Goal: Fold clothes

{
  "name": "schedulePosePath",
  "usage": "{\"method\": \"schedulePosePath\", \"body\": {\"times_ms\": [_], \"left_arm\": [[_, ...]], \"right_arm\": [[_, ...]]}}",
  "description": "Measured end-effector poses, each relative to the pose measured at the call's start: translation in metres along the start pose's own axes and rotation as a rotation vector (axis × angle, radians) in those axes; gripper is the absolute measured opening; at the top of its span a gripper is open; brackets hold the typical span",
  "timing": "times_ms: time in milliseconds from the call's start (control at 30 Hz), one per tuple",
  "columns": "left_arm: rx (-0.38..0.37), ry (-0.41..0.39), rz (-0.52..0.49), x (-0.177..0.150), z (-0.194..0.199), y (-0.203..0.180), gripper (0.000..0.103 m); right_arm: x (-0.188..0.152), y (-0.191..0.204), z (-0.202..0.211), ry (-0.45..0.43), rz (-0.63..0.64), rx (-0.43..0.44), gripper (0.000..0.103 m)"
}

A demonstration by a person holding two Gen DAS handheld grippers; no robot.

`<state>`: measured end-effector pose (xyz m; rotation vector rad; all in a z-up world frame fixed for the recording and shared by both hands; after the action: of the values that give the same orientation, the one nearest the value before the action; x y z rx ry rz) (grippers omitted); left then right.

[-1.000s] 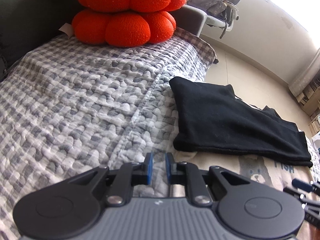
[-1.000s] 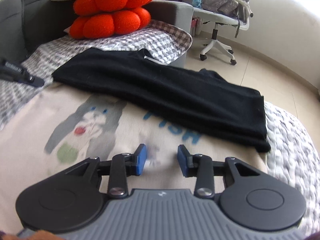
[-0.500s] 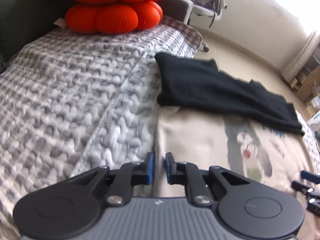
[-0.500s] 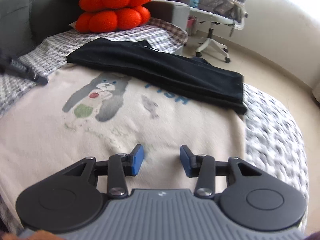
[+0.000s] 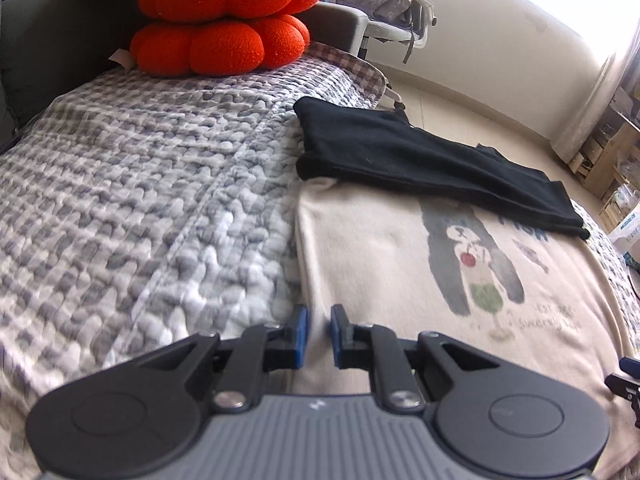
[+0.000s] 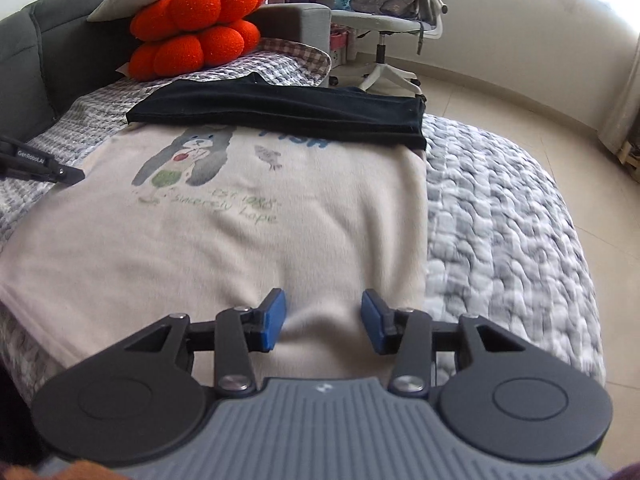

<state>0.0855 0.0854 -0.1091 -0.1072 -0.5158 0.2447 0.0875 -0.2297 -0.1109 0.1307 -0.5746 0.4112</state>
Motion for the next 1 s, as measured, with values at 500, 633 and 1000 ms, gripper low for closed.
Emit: {"method": "schedulePosePath", "body": {"times_ms": [500, 633, 1000], "left_arm": [[-0.014, -0.008, -0.010, -0.024, 0.013, 0.001, 0.013], [-0.010, -0.006, -0.015, -0.026, 0.014, 0.001, 0.013], [0.010, -0.013, -0.024, -0.025, 0.012, -0.002, 0.014]], "right_arm": [[-0.013, 0.002, 0.010, 0.016, -0.060, -0.014, 0.047], [-0.014, 0.004, 0.011, 0.041, -0.049, -0.005, 0.048], [-0.014, 0.006, 0.008, 0.056, 0.030, 0.014, 0.053]]}}
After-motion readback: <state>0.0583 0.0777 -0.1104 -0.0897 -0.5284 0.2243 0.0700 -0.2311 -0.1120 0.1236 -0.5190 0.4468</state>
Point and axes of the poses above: each gripper's, at about its wrist camera, not at the fingertips, and z roughly against the way its jaws point, y to its left, x to its top, the point moved 8 cm from there along -z, roughly the way its jaws point, and after that the axes turned 13 degrees about y, right-handed, at the moved point
